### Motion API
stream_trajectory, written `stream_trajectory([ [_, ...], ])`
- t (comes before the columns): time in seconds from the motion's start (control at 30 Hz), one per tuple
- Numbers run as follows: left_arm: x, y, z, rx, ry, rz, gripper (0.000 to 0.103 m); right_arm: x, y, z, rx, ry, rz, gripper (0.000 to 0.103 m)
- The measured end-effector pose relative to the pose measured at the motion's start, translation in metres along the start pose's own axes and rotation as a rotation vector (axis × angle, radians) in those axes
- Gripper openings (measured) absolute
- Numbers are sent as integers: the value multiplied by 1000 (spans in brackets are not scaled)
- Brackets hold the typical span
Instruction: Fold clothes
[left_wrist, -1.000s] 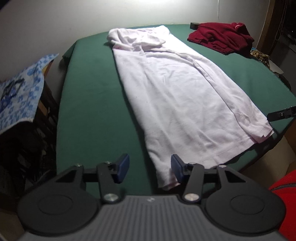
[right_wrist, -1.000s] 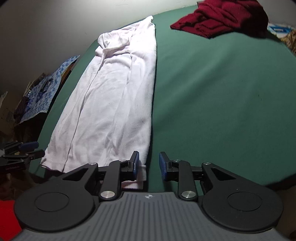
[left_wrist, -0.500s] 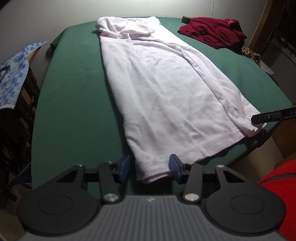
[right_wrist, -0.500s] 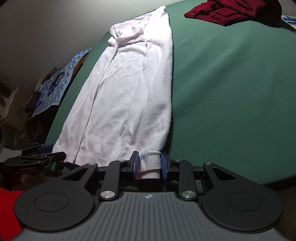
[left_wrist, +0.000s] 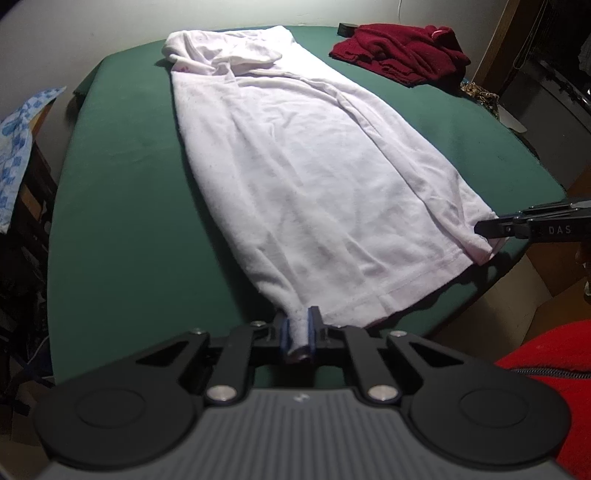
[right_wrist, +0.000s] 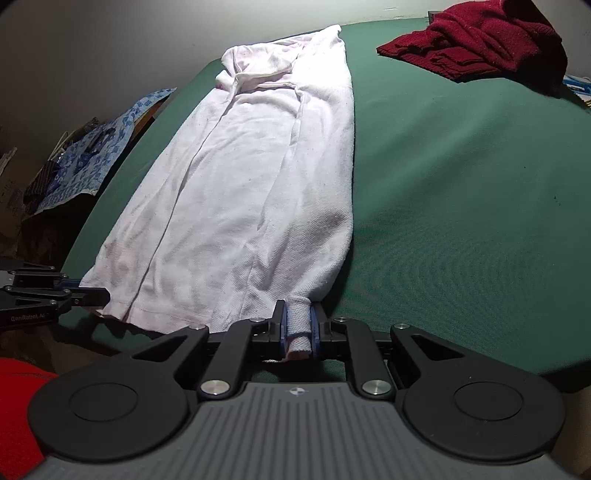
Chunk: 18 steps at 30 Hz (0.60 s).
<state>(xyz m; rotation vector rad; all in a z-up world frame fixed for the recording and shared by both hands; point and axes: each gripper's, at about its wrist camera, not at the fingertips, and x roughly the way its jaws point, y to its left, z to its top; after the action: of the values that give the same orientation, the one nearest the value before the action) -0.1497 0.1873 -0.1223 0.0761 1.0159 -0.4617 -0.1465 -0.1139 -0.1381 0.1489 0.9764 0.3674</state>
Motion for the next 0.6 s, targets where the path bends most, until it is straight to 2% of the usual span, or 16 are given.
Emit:
stream_trajectory([
  [0.17,-3,8,2,-17,-20,-38,4,0,8,3,24,10,-35,11],
  [0.37,-32,11,18,-43,-122,-76,4,-19,7,30,108,-41,34,8],
  [0.47,-42,17,36,-70,-175,-52,4,-22,4,53,139,-81,83,8],
  [0.6,-47,24,72,-107,-240,25,4,-14,-9,93,185,-137,170,8],
])
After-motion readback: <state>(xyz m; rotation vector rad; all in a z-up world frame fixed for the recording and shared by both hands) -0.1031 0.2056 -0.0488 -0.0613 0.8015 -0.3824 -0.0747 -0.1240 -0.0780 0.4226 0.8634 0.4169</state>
